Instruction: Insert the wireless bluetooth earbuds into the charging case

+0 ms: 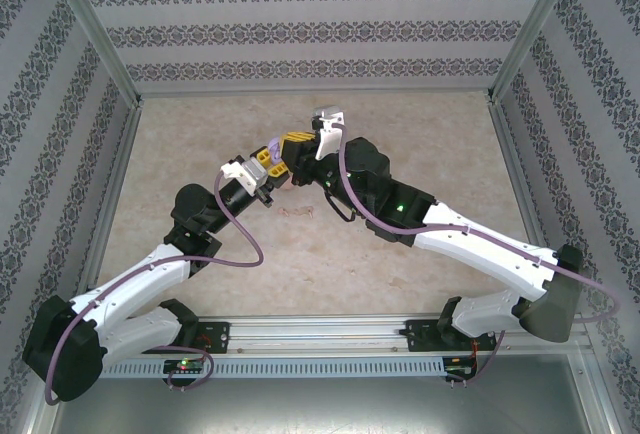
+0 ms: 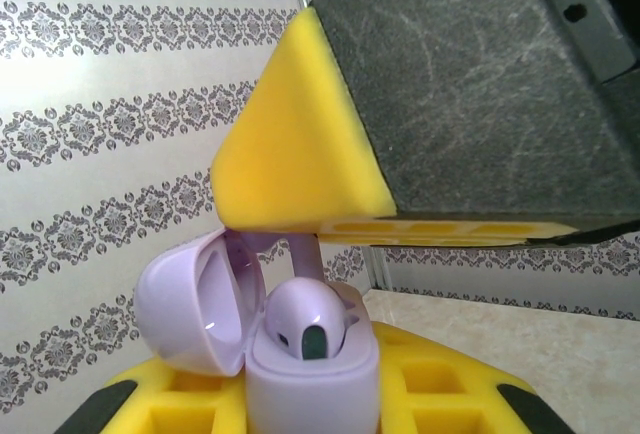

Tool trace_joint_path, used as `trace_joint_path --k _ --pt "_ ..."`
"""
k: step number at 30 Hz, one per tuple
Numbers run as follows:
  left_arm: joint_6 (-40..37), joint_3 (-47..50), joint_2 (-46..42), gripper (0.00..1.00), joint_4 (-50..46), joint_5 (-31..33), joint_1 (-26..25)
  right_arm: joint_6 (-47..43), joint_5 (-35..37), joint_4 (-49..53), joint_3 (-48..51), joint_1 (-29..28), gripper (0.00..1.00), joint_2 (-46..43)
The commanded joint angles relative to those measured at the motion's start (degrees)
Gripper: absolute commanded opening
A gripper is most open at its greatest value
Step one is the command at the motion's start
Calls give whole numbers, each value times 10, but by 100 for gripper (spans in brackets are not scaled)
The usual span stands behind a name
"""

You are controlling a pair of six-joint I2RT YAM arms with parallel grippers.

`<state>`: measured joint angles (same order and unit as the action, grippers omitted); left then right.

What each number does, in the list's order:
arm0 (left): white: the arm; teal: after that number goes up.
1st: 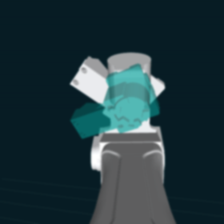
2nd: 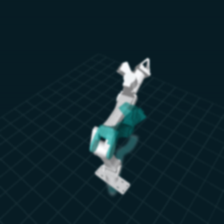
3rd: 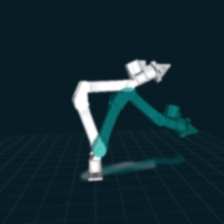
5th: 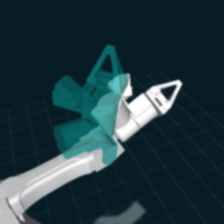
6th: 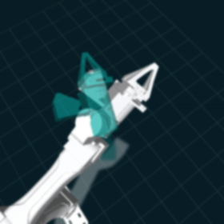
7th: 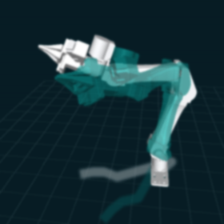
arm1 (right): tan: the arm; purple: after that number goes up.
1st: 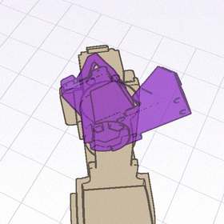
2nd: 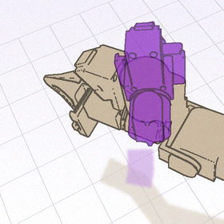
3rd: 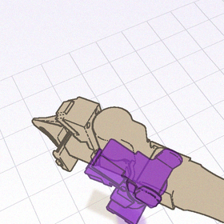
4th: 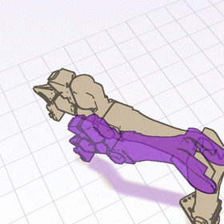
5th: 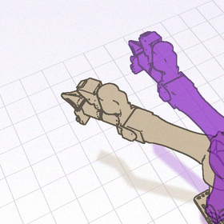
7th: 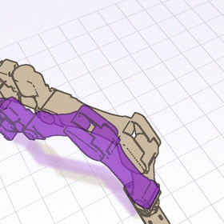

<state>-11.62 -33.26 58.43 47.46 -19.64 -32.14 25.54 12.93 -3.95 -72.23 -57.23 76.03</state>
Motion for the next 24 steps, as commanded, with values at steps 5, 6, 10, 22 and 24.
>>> trace_joint_path --k 5,6,10,22,24 --pt "-8 -35 -20 0 58 -31 -8 11 -54 59 22 -2 14 26" --pt "-8 -35 -20 0 58 -30 -8 12 -54 60 23 -2 14 27" --pt "-6 -37 -17 0 57 -23 -8 13 -53 68 23 -2 14 27" --pt "6 -42 -7 0 61 20 -9 16 -56 74 29 -3 14 24" --pt "7 -42 -7 0 61 22 -8 16 -57 73 30 -4 14 25"
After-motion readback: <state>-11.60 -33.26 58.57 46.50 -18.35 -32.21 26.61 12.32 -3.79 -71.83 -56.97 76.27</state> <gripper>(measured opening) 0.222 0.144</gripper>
